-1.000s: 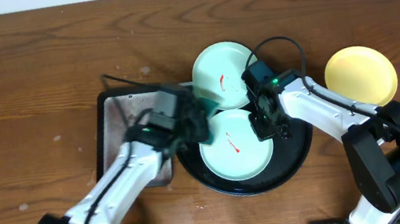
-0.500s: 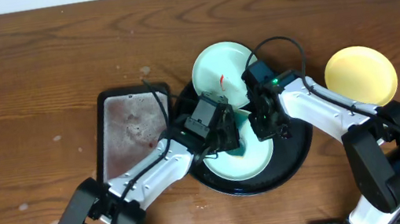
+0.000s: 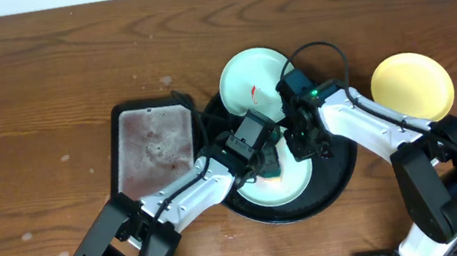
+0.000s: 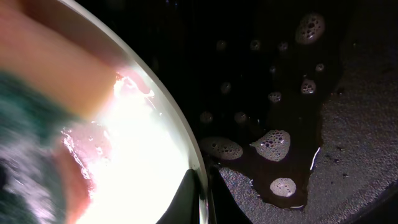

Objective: Clean dirty plates on tray and stack at the side
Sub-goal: 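Scrub the lower pale green plate with the sponge in the left gripper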

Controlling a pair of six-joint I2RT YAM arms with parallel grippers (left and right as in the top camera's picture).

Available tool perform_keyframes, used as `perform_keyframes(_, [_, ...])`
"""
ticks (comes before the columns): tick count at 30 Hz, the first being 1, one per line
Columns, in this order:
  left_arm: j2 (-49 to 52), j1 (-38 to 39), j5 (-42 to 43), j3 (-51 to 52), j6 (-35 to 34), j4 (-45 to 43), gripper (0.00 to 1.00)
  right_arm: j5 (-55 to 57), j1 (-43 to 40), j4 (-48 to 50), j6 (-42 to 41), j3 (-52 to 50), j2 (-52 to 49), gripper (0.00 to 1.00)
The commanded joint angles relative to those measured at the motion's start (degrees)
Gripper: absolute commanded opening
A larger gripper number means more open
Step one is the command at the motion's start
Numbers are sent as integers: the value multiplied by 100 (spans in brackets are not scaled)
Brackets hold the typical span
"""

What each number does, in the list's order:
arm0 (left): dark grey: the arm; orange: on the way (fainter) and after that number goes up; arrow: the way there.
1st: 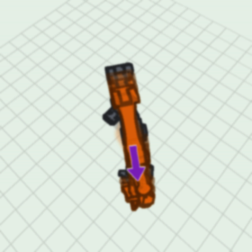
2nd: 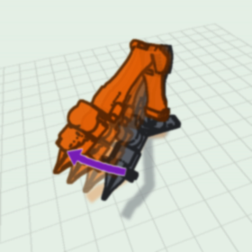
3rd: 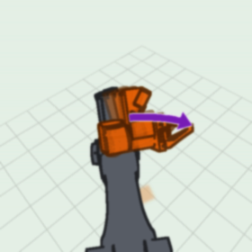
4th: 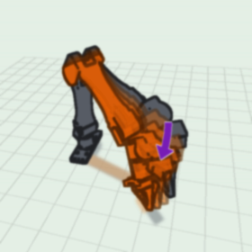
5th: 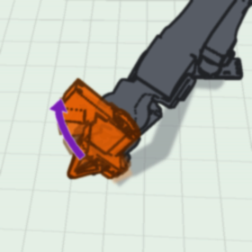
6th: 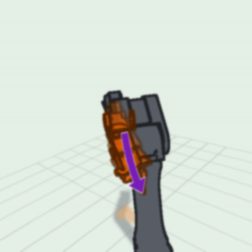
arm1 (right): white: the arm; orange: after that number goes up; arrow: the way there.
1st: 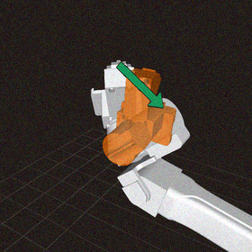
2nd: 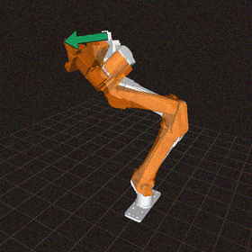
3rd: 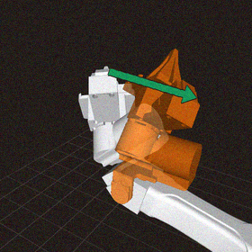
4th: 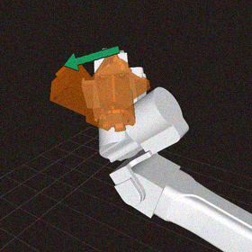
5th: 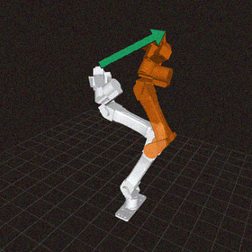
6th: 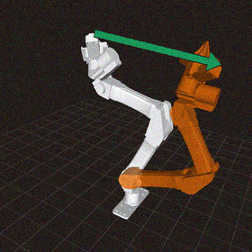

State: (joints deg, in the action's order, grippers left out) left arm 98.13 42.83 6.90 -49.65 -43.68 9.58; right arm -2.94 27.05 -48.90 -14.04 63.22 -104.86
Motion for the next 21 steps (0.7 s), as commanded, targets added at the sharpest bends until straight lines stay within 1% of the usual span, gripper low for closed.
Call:
perform_keyframes(1, [175,-223,-1585,149,332,404,7,245,-22,-131,-28,-76,-81,1])
perform_keyframes(3, [105,-319,-1633,149,448,455,7,245,-22,-129,-28,-76,-81,1])
perform_keyframes(5, [2,-369,-1504,149,481,450,7,245,-22,-129,-28,-76,-81,1])
perform_keyframes(7, [-146,-376,-1209,131,490,446,7,245,-22,-129,-28,-76,-81,1])
perform_keyframes(10, [-356,-308,-439,129,481,334,8,245,-22,-129,-28,-76,-81,1])
perform_keyframes(12, [-435,-223,59,129,310,249,7,245,-22,-129,-28,-76,-81,1])
perform_keyframes(14, [-437,-120,289,131,17,232,7,245,-22,-129,-28,-76,-81,1])
perform_keyframes(17, [-391,68,297,168,-352,221,7,245,-22,-129,-28,-76,-81,1])
perform_keyframes(21, [-271,234,295,229,-640,59,7,245,-22,-129,-31,-76,-81,1])
